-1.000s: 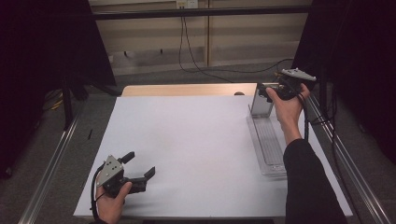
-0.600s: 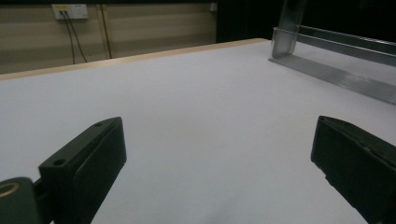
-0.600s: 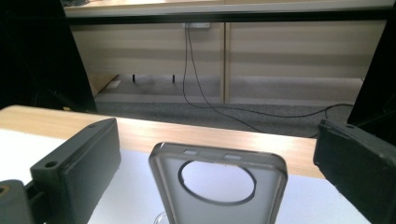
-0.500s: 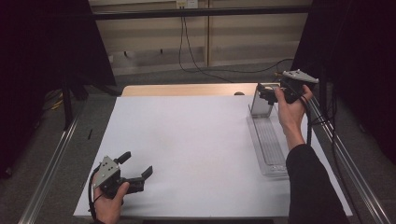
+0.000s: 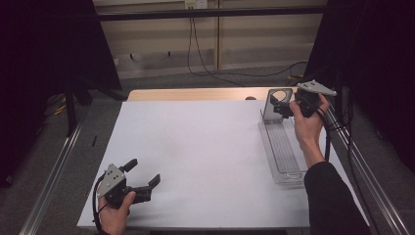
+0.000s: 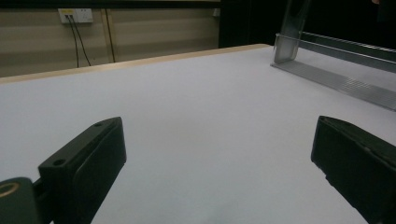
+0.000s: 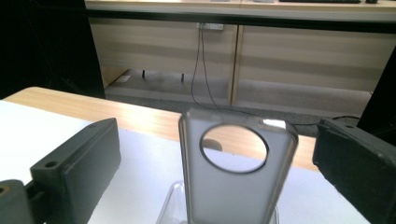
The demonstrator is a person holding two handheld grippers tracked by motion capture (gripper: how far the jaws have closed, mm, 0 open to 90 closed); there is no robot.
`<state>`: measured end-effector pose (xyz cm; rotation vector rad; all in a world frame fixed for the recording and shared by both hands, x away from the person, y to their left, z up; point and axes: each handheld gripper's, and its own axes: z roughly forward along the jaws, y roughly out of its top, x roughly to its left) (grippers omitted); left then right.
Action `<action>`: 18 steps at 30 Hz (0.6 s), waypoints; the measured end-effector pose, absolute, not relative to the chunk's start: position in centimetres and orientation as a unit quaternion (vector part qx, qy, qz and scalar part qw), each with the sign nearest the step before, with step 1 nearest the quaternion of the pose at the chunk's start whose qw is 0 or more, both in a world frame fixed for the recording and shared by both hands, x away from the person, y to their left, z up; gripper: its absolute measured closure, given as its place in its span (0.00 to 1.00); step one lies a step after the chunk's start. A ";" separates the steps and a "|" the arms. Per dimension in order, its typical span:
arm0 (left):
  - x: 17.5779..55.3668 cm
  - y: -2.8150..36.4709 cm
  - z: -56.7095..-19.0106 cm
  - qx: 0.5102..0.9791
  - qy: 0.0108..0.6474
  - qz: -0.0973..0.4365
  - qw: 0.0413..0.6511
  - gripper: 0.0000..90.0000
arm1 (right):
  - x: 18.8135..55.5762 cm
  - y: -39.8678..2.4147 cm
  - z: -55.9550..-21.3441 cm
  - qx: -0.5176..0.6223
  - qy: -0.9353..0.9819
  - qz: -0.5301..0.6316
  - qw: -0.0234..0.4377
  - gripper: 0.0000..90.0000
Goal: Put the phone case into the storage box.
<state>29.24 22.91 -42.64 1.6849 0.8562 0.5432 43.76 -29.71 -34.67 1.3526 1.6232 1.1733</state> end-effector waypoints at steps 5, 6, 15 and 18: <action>29.3 22.9 -42.5 0.715 0.358 0.232 0.553 0.04 | 43.0 -30.1 -35.4 0.526 0.629 0.451 0.352 0.00; 29.3 22.9 -42.5 0.717 0.356 0.232 0.553 0.04 | 42.8 -30.1 -35.4 0.525 0.630 0.451 0.350 0.00; 29.1 23.1 -42.4 0.706 0.363 0.242 0.558 0.04 | 41.2 -30.2 -35.9 0.515 0.632 0.465 0.344 0.00; 29.2 23.2 -42.5 0.705 0.367 0.242 0.557 0.04 | 40.8 -30.2 -36.4 0.515 0.638 0.465 0.334 0.01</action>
